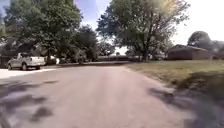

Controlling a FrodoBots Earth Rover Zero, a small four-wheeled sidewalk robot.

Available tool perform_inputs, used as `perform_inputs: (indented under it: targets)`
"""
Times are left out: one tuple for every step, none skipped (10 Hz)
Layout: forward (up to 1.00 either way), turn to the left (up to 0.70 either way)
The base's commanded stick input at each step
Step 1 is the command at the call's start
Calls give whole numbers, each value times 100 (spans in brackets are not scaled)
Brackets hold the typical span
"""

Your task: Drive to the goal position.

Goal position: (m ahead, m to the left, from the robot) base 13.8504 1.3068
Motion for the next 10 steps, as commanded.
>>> perform_inputs:
  targets:
    - [69, 3]
    - [69, 3]
    - [69, 3]
    - [69, 3]
    - [69, 3]
    - [69, 3]
    - [69, 3]
    - [69, 3]
    - [69, 3]
    - [69, 3]
